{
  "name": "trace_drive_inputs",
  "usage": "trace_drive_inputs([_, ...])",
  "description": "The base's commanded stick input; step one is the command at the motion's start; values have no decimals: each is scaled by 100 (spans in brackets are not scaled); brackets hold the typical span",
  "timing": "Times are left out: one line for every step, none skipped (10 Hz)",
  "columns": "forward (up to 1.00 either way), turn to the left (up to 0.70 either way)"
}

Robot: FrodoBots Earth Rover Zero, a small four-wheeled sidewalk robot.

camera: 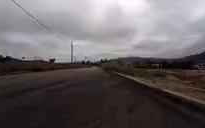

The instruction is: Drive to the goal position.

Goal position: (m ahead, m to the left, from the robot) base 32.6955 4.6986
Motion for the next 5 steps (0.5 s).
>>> trace_drive_inputs([70, 0])
trace_drive_inputs([70, 0])
trace_drive_inputs([70, 0])
trace_drive_inputs([70, 0])
trace_drive_inputs([70, 0])
